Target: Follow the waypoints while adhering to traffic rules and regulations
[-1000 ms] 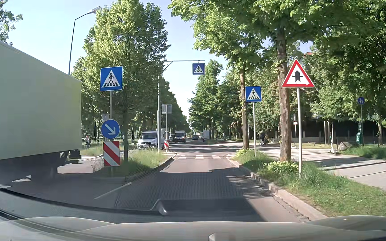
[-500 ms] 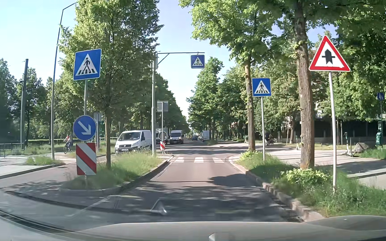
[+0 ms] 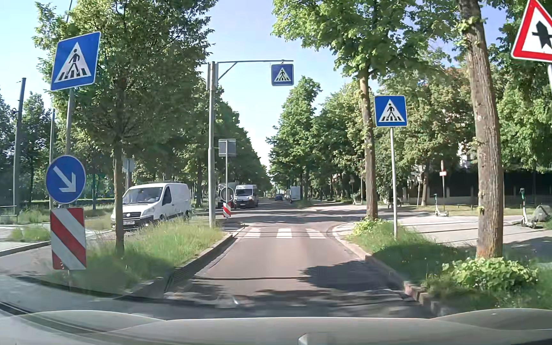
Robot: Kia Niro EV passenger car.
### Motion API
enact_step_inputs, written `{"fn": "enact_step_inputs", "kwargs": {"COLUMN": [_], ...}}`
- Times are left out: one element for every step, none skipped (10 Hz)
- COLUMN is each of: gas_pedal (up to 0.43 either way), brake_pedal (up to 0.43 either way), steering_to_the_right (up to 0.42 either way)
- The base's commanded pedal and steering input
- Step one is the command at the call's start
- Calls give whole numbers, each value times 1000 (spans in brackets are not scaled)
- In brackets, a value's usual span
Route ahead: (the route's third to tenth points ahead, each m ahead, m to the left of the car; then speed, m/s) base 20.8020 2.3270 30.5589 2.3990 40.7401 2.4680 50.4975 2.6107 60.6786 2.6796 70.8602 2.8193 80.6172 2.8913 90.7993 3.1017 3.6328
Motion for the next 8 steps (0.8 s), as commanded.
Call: {"fn": "enact_step_inputs", "kwargs": {"gas_pedal": [0,0,0,0,0,0,0,0], "brake_pedal": [0,0,0,0,0,0,0,0], "steering_to_the_right": [-11,-11,-11,-11,-11,-11,-11,-11]}}
